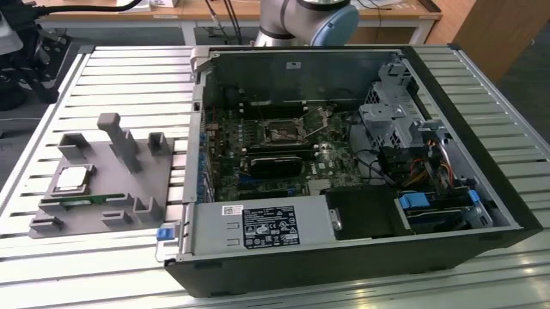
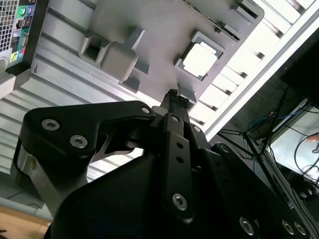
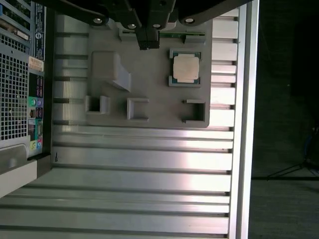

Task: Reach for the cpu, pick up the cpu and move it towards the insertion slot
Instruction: 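Pick up the cpu and move it towards the insertion slot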

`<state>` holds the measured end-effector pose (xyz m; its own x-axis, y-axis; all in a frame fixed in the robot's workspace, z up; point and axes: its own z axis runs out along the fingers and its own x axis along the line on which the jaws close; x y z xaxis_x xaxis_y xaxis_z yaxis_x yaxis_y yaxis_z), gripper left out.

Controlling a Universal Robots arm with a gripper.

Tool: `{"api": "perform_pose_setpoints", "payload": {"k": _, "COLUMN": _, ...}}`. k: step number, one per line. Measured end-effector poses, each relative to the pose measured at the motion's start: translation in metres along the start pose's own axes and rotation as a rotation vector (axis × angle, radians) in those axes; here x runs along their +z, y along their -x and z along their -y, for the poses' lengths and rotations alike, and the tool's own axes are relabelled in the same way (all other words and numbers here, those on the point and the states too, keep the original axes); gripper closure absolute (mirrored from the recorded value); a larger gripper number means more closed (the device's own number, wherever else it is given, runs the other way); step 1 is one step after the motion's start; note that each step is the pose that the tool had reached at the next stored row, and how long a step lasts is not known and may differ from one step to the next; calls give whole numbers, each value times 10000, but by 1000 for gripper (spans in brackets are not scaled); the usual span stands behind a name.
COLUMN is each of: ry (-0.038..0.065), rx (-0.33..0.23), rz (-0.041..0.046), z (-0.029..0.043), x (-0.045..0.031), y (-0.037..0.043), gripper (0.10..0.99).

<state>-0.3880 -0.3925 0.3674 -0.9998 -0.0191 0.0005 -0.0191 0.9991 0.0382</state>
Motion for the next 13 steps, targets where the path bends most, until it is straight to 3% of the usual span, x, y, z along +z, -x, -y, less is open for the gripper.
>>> {"api": "perform_pose_setpoints", "payload": {"k": 5, "ry": 0, "rx": 0, "rz": 0, "z": -1, "x": 4, "y": -49, "gripper": 980}}
{"api": "perform_pose_setpoints", "payload": {"k": 13, "ry": 0, "rx": 0, "rz": 0, "z": -3, "x": 7, "y": -192, "gripper": 980}}
